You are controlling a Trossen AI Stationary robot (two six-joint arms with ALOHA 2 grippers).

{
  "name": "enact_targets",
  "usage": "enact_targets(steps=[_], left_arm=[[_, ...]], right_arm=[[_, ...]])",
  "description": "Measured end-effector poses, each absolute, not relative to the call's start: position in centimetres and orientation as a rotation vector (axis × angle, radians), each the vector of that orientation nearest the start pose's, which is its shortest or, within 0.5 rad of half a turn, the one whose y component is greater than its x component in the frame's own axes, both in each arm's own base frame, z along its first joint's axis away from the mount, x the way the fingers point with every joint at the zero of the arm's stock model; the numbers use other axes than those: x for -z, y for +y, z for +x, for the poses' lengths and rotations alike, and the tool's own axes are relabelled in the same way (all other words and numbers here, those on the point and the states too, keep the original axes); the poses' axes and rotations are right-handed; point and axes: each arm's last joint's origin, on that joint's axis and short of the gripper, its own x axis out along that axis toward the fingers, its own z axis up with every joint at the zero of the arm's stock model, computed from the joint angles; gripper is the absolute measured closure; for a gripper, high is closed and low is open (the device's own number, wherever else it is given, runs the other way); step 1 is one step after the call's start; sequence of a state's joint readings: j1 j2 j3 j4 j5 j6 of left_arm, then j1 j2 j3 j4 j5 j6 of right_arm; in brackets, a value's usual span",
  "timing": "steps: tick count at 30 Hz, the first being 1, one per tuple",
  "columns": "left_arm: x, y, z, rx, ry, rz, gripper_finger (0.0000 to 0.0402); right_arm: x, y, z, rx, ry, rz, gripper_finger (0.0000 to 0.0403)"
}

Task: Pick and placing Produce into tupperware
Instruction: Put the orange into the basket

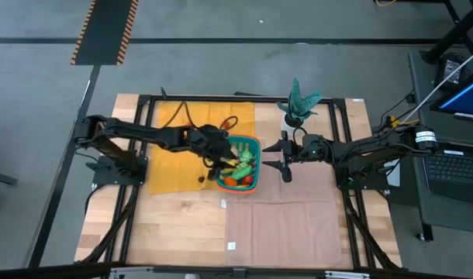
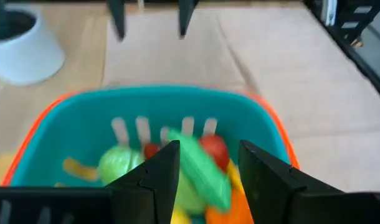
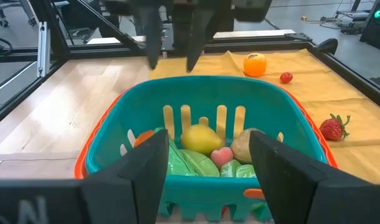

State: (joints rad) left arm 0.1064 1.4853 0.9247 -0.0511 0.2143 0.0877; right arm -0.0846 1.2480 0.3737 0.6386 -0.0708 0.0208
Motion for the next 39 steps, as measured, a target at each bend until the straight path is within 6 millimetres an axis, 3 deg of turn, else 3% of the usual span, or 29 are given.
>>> enact_targets(steps=[13,21,28,39], left_arm=[[-23.3,2.8,22.5,-0.113,0.644,-0.035,0.0267],[-23.2,2.3,18.0,-0.157,0.692,-0.086,0.0276],[-22.7,2.1,16.0,-0.169,0.692,-0.106,0.0283],[-22.6,2.1,15.9,-0.167,0.687,-0.102,0.0295]], right_arm=[[-18.1,-1.8,23.3,0.016,0.242,0.036,0.0178],[-18.2,-1.8,23.3,0.016,0.236,0.033,0.0178],[-18.2,-1.8,23.3,0.017,0.236,0.04,0.0178],[-18.2,-1.8,23.3,0.017,0.23,0.04,0.0178]])
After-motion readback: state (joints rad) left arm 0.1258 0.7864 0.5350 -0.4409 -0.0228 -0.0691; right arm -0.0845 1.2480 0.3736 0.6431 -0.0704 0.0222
